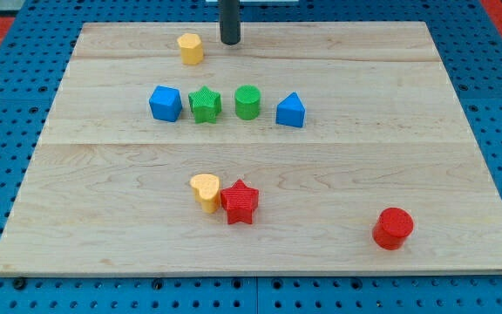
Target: Move yellow hexagon towards bottom left
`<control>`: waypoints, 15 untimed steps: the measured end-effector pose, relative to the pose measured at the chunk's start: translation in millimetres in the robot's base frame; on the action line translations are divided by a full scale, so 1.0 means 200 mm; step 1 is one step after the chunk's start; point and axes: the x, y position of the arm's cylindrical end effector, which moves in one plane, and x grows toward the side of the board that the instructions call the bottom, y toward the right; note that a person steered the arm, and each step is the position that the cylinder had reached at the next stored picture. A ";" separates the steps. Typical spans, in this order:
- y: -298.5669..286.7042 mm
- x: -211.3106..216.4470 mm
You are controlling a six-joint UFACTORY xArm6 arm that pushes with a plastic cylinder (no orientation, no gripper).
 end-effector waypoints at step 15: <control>-0.85 0.80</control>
